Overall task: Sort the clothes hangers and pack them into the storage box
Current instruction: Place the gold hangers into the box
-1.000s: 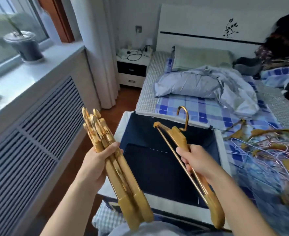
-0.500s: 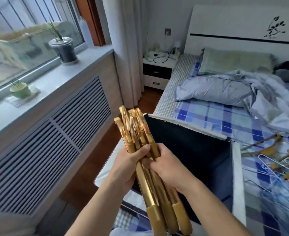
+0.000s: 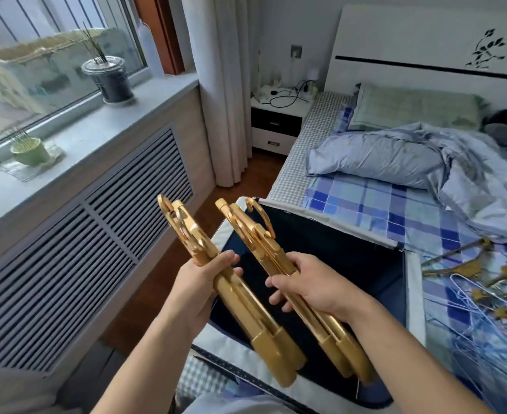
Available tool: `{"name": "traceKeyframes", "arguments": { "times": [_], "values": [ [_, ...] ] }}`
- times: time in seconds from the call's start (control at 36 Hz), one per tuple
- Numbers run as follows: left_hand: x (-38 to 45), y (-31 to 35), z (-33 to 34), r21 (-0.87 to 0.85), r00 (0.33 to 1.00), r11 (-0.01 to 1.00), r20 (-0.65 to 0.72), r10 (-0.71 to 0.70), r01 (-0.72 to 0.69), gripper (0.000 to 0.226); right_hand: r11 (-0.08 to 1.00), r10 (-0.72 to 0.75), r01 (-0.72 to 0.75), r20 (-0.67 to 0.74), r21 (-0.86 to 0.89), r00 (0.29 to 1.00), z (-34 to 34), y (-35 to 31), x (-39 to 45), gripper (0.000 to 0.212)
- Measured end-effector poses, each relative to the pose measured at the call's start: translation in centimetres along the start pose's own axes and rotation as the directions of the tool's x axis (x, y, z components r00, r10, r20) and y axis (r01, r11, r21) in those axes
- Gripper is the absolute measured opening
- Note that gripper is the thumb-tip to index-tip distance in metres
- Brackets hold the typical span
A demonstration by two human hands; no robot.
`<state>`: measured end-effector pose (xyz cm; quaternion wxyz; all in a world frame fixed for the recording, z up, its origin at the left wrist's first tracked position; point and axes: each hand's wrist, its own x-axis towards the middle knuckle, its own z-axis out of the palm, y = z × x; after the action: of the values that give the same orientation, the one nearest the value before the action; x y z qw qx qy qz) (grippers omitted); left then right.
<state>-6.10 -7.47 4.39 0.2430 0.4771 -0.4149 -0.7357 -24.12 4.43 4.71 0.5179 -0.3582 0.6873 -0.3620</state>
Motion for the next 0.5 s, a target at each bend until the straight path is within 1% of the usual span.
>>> {"name": "traceKeyframes", "arguments": {
  "times": [0.06, 0.14, 0.22, 0.31, 0.42, 0.5],
  "values": [
    [0.6, -0.1, -1.2, -0.005, 0.997, 1.000, -0.080, -0.010, 0.010, 0.042, 0.999, 0.035, -0.035, 0.020, -0.023, 0.999, -0.8, 1.0, 0.1, 0.026],
    [1.2, -0.3, -3.3, -0.021, 0.988, 1.000, -0.155, -0.005, 0.001, 0.038, 0.992, 0.088, -0.082, 0.064, -0.093, 0.994, -2.2, 2.7, 0.4, 0.027],
    [1.4, -0.6, -4.7, -0.021, 0.981, 1.000, -0.195, 0.001, -0.006, 0.034, 0.968, 0.146, -0.128, 0.072, -0.216, 0.987, -3.3, 4.6, 1.1, 0.023],
    [1.3, -0.8, -5.1, -0.016, 0.977, 1.000, -0.213, 0.004, -0.008, 0.034, 0.940, 0.203, -0.183, 0.039, -0.289, 0.978, -4.2, 7.1, 2.1, 0.020],
    [1.7, -1.2, -4.8, 0.036, 0.967, 0.999, -0.252, 0.026, -0.017, 0.036, 0.933, 0.236, -0.215, 0.038, -0.288, 0.971, -4.6, 10.5, 4.2, 0.021],
    [1.9, -1.5, -4.0, 0.106, 0.961, 0.994, -0.271, 0.057, -0.029, 0.031, 0.936, 0.198, -0.192, -0.009, -0.295, 0.980, -4.6, 12.4, 4.6, 0.016]
  ]
}}
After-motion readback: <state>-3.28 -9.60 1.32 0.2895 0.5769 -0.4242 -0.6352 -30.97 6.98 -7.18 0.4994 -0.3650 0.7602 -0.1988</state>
